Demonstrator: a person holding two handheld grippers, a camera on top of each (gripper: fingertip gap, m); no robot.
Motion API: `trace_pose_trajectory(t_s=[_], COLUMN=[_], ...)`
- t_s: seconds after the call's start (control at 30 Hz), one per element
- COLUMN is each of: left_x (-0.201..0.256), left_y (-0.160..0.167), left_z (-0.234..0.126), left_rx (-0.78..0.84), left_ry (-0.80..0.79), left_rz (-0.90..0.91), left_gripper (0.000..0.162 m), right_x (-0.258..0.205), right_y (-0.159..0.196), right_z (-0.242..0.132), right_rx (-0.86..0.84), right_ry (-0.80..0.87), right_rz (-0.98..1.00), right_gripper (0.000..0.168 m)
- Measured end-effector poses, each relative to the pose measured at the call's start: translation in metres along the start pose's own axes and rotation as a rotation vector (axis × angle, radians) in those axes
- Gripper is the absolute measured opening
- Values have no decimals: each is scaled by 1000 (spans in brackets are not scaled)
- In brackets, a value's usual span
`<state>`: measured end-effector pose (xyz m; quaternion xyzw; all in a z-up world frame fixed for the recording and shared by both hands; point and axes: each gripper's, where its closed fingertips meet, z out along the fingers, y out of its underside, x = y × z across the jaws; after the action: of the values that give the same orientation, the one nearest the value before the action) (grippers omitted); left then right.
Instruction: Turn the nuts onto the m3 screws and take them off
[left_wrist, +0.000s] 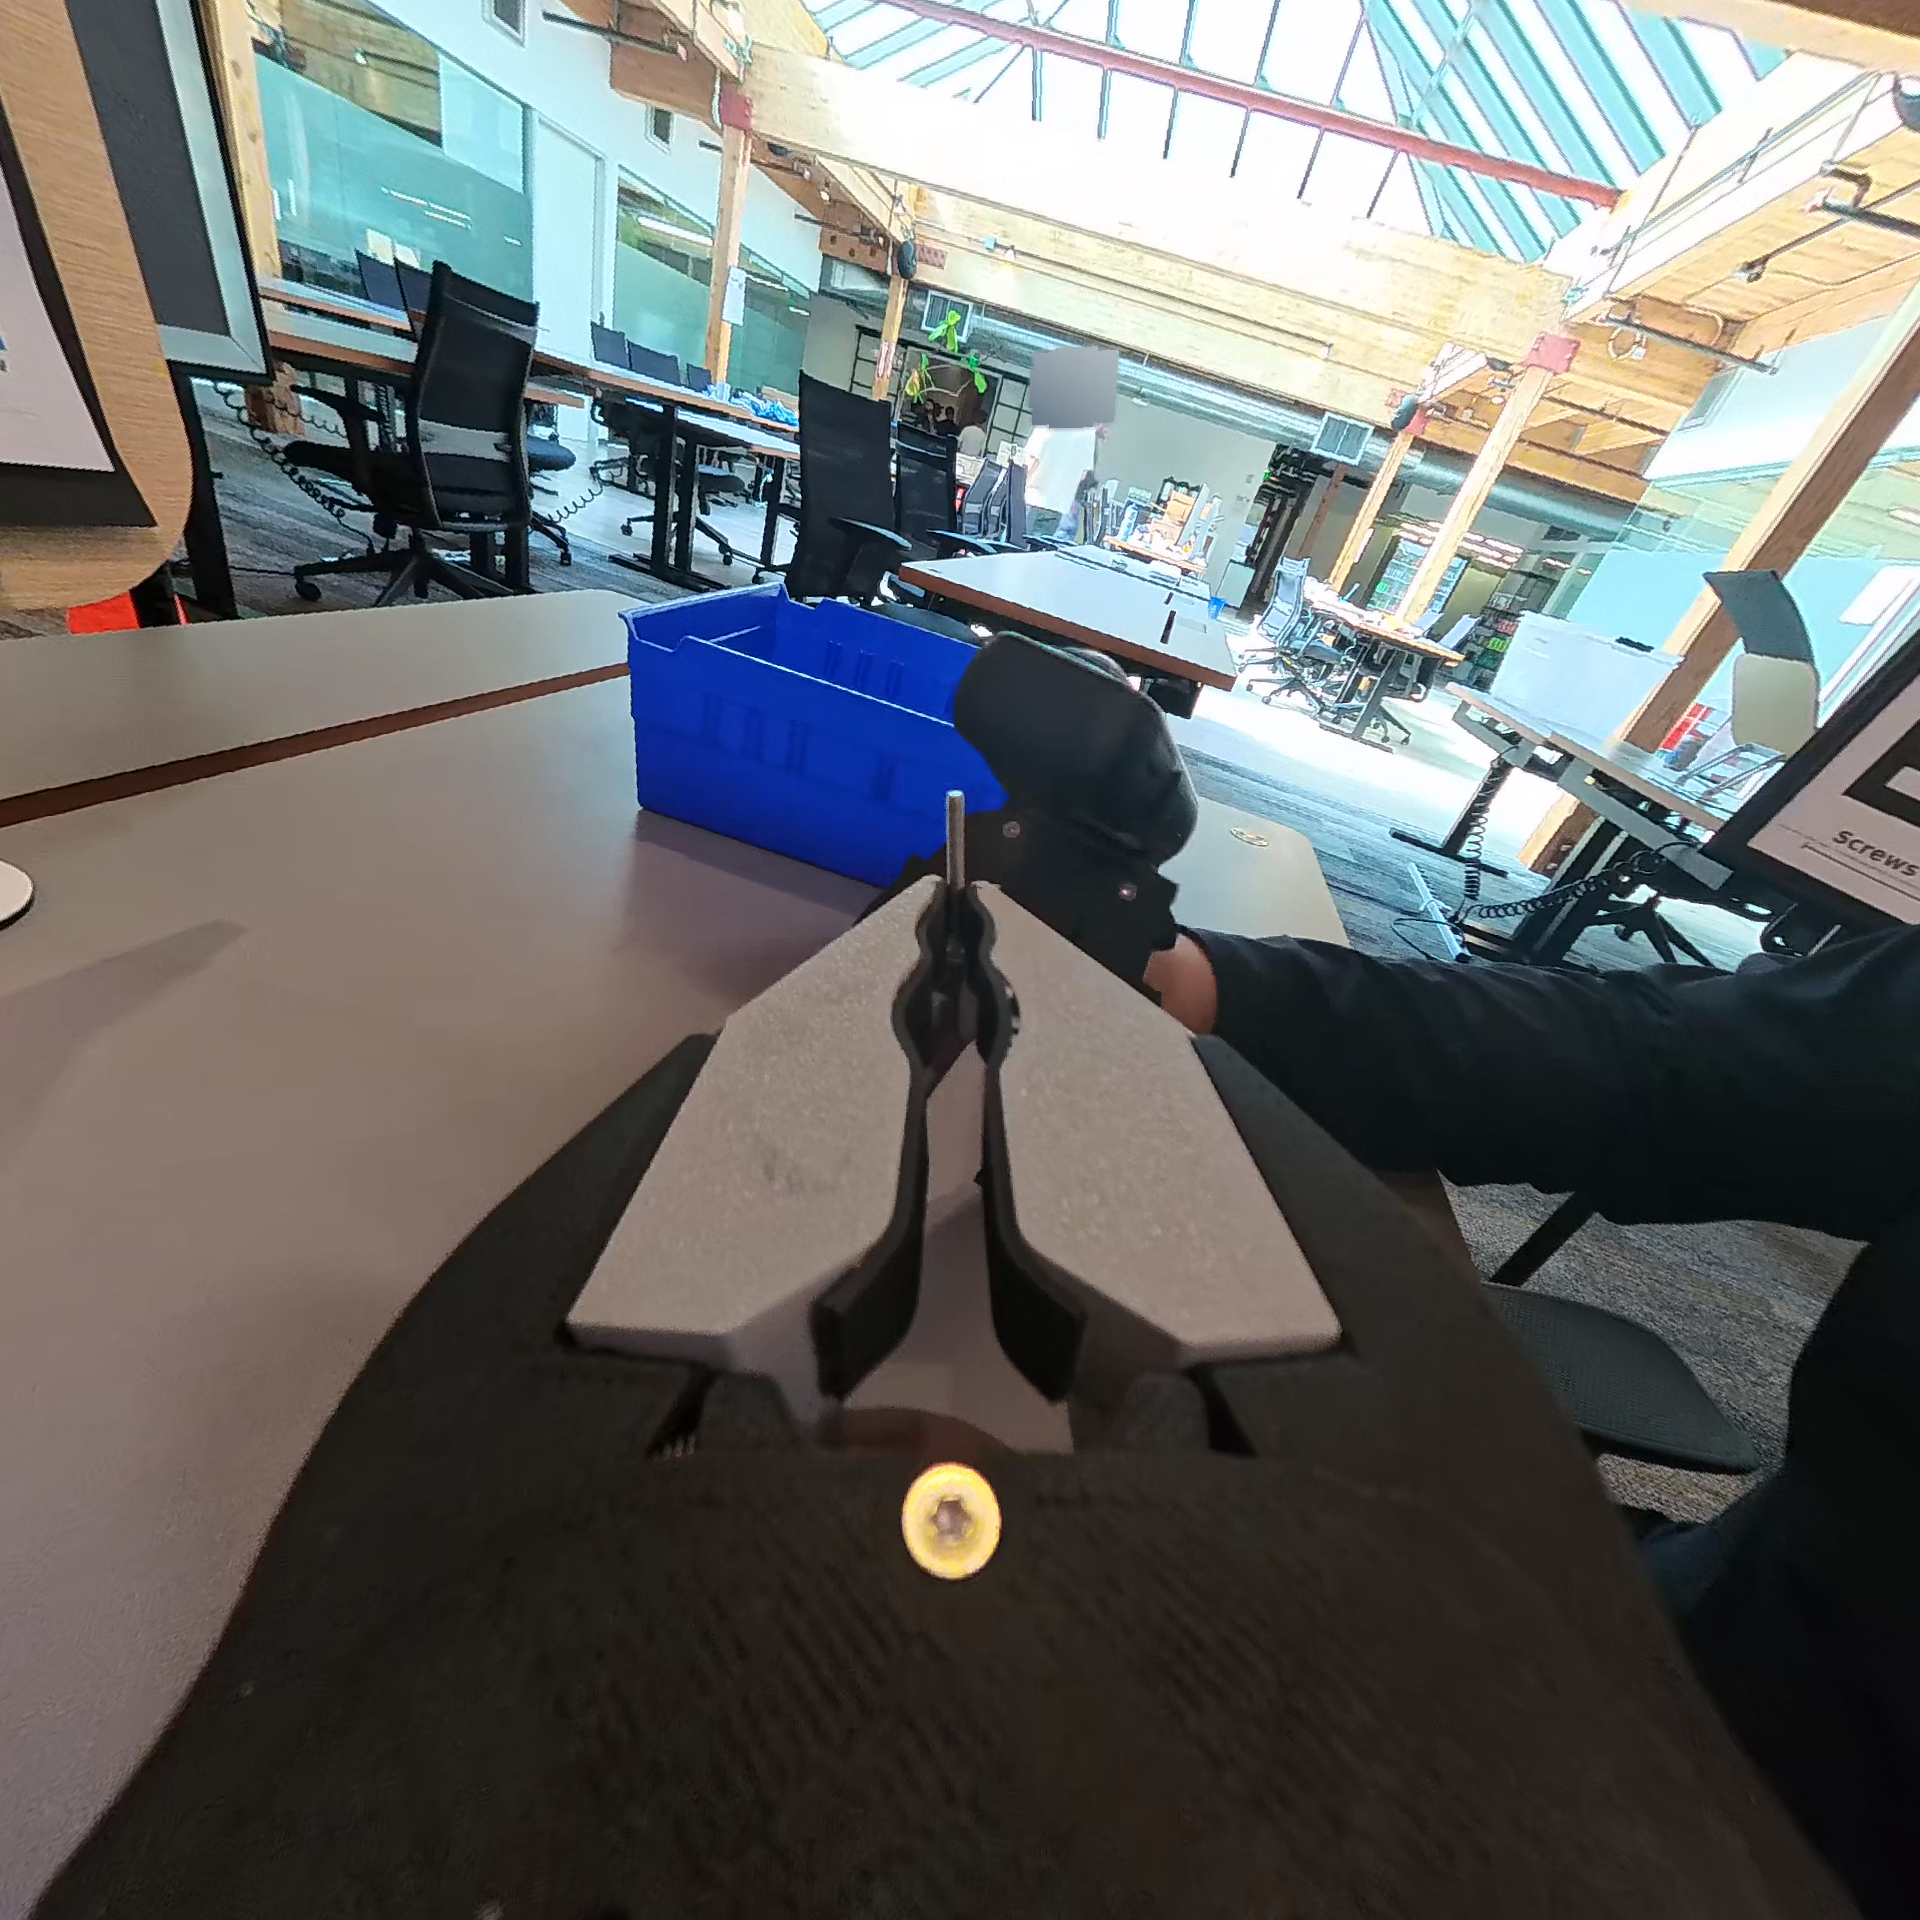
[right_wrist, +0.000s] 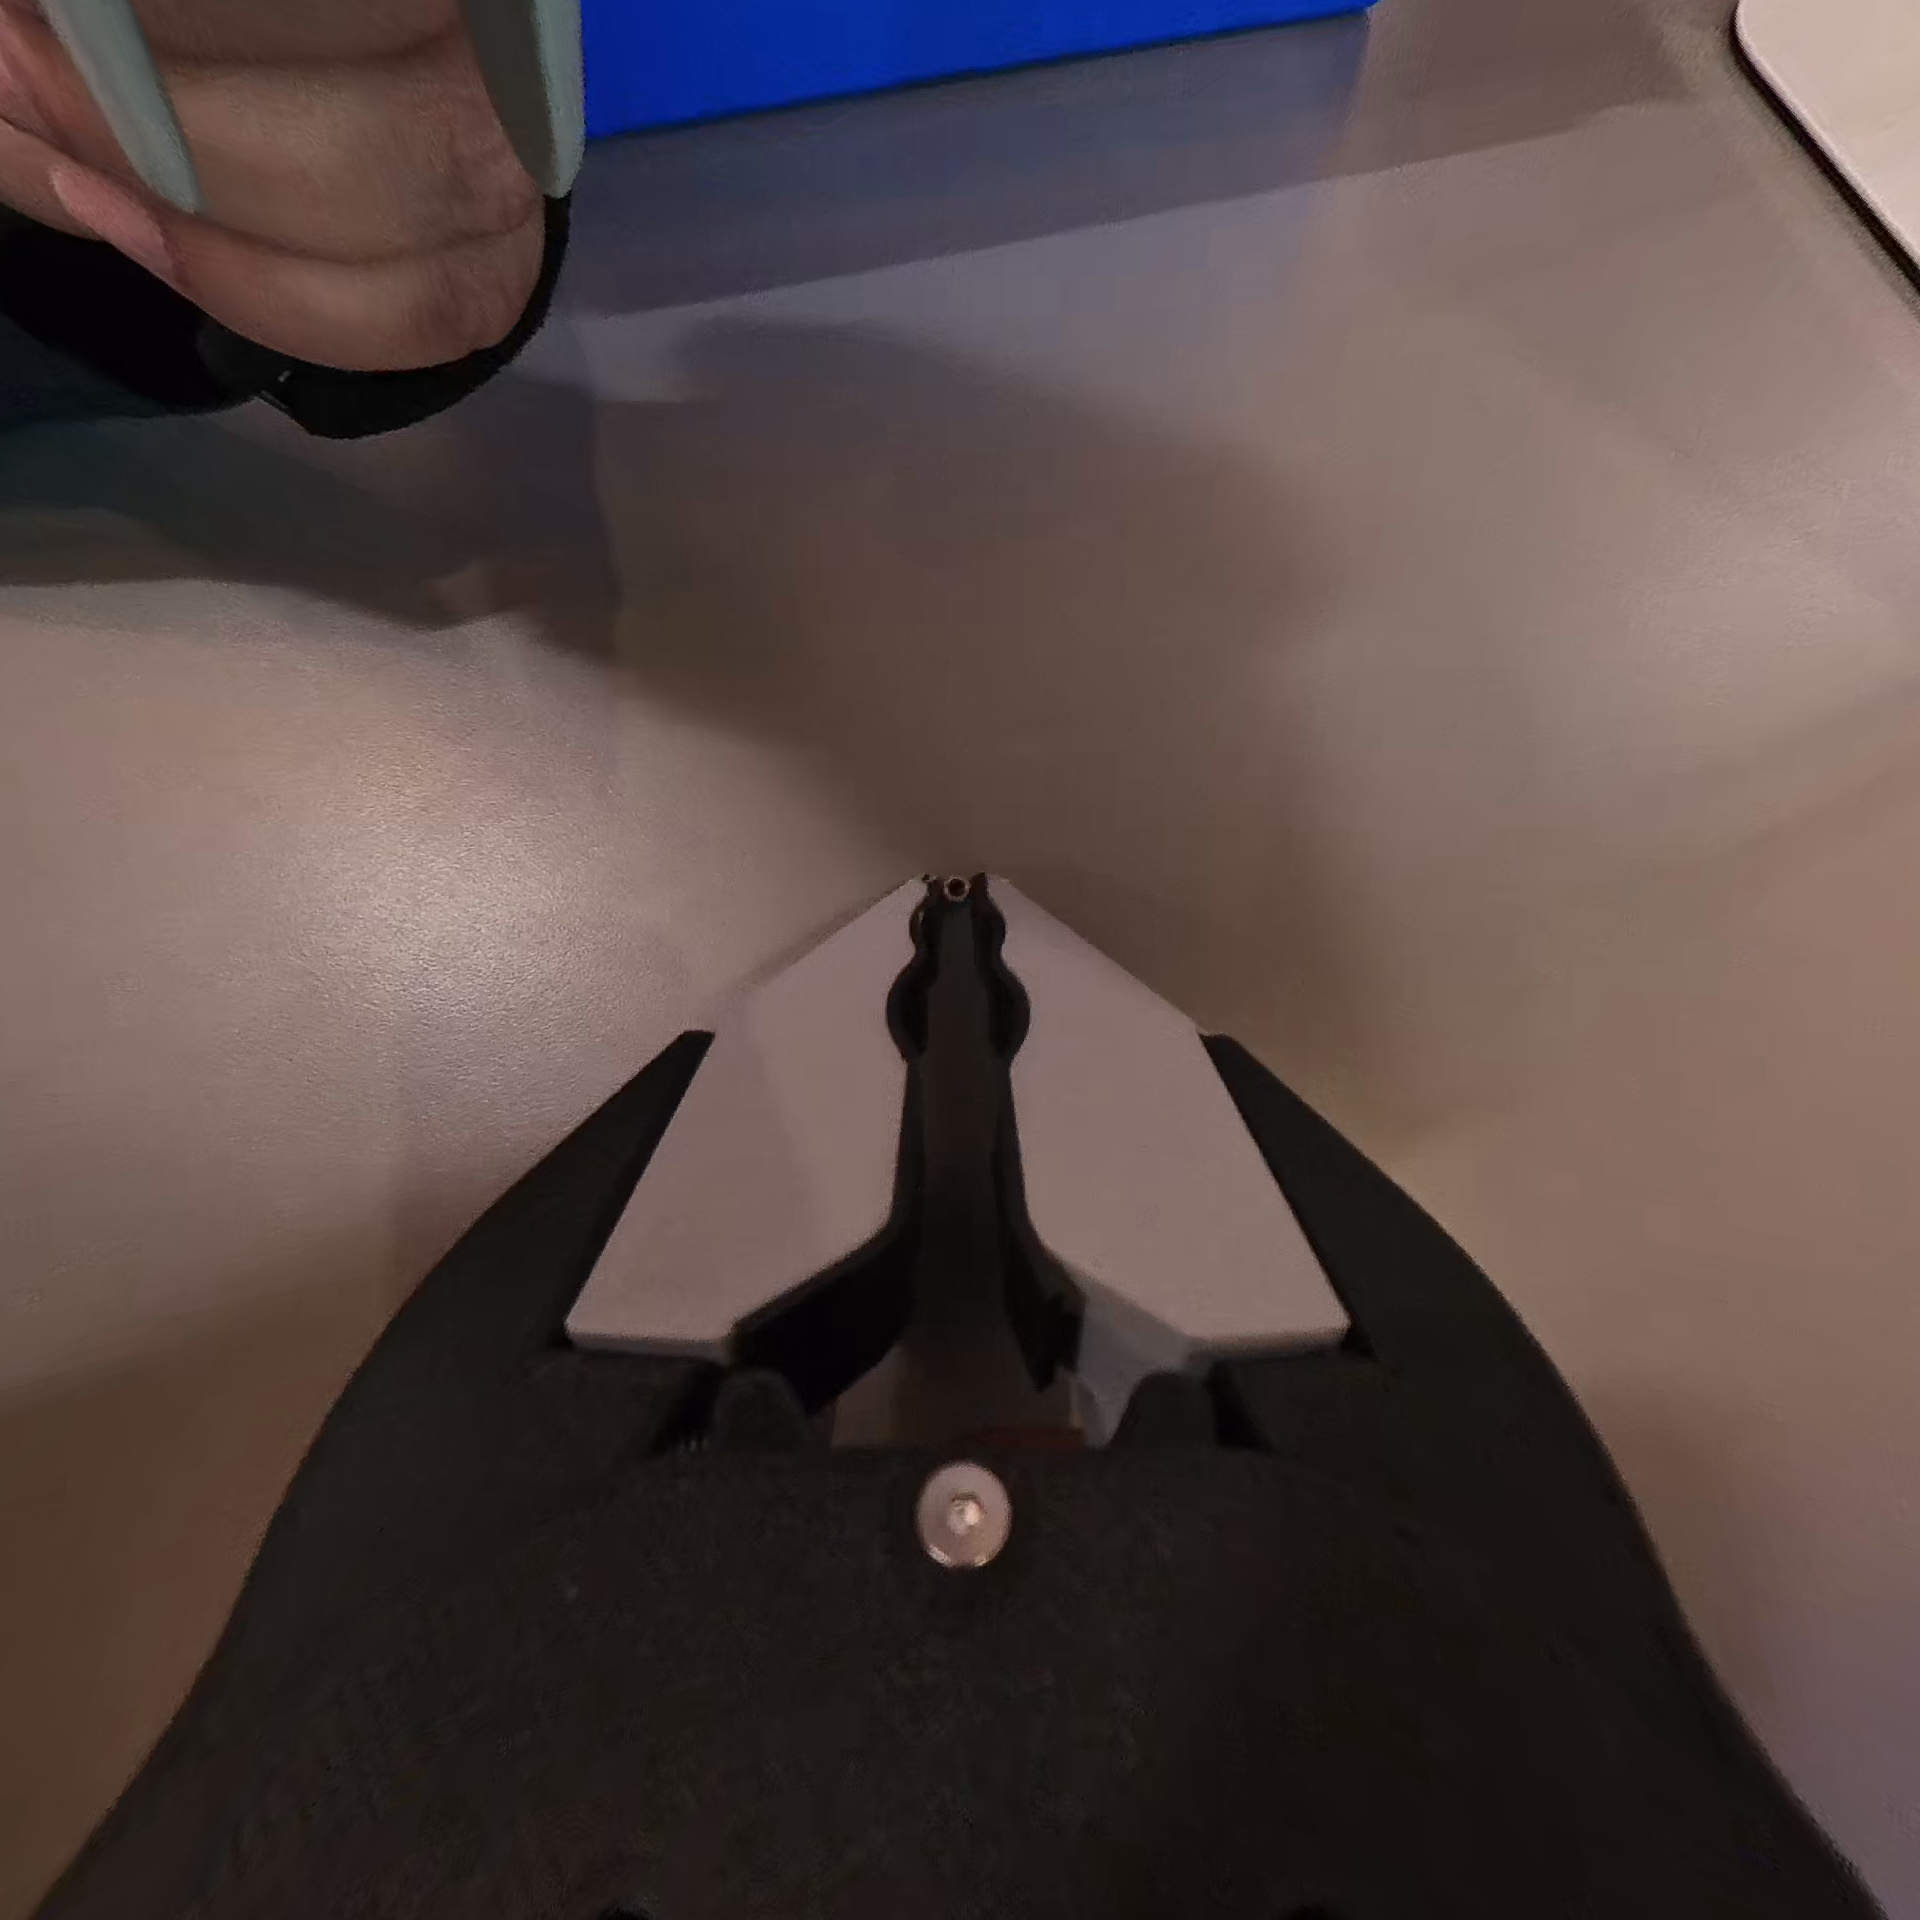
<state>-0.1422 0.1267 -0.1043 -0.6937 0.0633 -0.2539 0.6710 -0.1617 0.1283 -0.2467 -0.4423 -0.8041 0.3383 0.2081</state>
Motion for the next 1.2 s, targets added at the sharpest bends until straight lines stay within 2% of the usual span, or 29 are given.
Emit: trace_pose_trajectory(t_s=[0.2,0.33,1.2], left_x=[1,1,-1], left_y=[0,-1,4], left_z=[0,0,2], left_rx=[0,1,-12], left_ry=[3,4,0], left_rz=[1,3,-5], left_gripper=[0,0,0], right_x=[-1,3,1], right_y=[-1,-1,-3], right_z=[1,1,3], right_rx=[-2,1,12], right_ry=[12,26,8], right_rz=[-17,-7,13], right_gripper=[2,10,3])
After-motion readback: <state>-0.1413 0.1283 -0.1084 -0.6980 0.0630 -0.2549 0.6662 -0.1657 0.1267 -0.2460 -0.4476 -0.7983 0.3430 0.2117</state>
